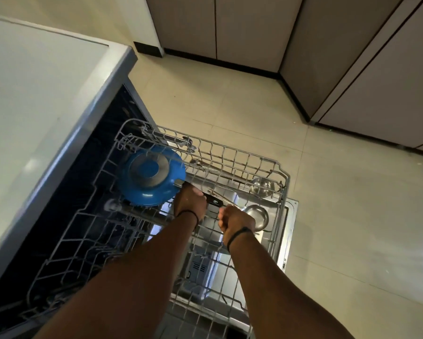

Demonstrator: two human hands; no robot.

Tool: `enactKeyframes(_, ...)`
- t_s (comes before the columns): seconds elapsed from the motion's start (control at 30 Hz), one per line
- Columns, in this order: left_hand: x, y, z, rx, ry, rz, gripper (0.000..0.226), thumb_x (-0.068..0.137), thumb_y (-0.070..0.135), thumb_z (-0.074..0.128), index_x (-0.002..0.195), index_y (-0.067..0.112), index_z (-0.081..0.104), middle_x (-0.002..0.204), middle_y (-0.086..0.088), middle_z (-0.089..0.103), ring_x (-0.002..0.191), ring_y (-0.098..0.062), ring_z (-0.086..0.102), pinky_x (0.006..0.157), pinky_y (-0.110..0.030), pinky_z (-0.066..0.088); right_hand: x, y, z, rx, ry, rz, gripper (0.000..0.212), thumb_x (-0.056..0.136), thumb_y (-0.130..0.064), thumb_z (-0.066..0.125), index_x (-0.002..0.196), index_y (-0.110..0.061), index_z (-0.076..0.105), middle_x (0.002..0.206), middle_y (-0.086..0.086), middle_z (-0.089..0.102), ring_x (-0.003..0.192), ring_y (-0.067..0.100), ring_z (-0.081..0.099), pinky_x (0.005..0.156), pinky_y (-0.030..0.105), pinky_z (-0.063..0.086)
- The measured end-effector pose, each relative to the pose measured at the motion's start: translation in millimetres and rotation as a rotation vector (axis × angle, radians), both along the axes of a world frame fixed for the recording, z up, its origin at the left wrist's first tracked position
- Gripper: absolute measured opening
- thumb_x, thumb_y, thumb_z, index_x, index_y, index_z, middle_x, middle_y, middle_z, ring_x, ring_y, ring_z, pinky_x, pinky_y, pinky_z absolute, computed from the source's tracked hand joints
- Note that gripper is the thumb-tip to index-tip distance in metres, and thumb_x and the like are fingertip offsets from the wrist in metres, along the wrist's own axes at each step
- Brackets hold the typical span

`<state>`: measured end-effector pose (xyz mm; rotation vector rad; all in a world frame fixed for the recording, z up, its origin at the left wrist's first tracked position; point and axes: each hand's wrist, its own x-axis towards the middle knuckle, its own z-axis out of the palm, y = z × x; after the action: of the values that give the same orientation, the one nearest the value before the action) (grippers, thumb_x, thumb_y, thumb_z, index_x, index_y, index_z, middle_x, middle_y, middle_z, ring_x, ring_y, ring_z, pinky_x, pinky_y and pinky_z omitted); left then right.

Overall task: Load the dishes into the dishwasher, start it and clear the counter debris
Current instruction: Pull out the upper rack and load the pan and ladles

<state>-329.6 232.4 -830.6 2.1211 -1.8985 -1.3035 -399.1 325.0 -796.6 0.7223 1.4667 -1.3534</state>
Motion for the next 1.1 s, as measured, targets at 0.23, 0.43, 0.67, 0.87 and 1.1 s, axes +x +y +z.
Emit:
enactKeyframes(0.23, 51, 17, 98, -0.004, 0.433, 0.254, 0.023, 0.086, 0.030, 0.065, 0.069, 0.015, 0.065, 0.068, -0.005, 0.069, 0.061, -0.020, 0.061, 0.060, -0.038, 0.051, 44, -21, 57, -0.177, 0.290, 0.159, 0.015, 0.093, -0.022, 0.059, 0.084, -0.012, 0.067, 0.063, 0.005, 0.062, 0.043, 0.010, 0.046, 0.039, 0.018, 0.036)
enactKeyframes(0.43, 151, 11, 207, -0.082, 0.710, 0.516, 0.033, 0.089, 0.029, 0.064, 0.057, 0.020, 0.066, 0.055, -0.007, 0.059, 0.041, -0.015, 0.046, 0.046, -0.023, 0.034, 121, -66, 159, -0.349, 0.457, 0.309, 0.036, 0.099, -0.034, 0.046, 0.074, -0.014, 0.064, 0.051, 0.000, 0.061, 0.036, 0.010, 0.046, 0.035, 0.016, 0.037)
enactKeyframes(0.67, 321, 5, 324, -0.442, 0.800, 0.926, 0.037, 0.097, 0.033, 0.054, 0.068, 0.014, 0.066, 0.055, -0.003, 0.060, 0.044, -0.016, 0.051, 0.042, -0.028, 0.041, 303, -115, 289, -0.707, 0.572, 0.775, 0.042, 0.100, -0.036, 0.046, 0.075, -0.009, 0.065, 0.049, 0.002, 0.057, 0.035, 0.011, 0.040, 0.036, 0.018, 0.032)
enactKeyframes(0.87, 470, 31, 351, -0.715, 0.366, 1.288, 0.020, 0.094, 0.033, 0.055, 0.077, 0.022, 0.056, 0.080, 0.002, 0.059, 0.076, -0.018, 0.057, 0.068, -0.031, 0.046, 466, -112, 307, -0.748, 0.579, 1.370, 0.023, 0.093, -0.021, 0.056, 0.079, -0.007, 0.067, 0.061, 0.009, 0.060, 0.042, 0.014, 0.043, 0.042, 0.021, 0.034)
enactKeyframes(1.1, 611, 49, 327, -0.492, -0.208, 1.421, 0.043, 0.091, 0.025, 0.060, 0.127, 0.008, 0.043, 0.128, -0.014, 0.040, 0.116, -0.030, 0.049, 0.095, -0.037, 0.044, 593, -88, 312, -0.770, 0.559, 1.641, 0.020, 0.094, -0.019, 0.056, 0.084, -0.005, 0.066, 0.065, 0.004, 0.062, 0.048, 0.010, 0.046, 0.042, 0.023, 0.038)
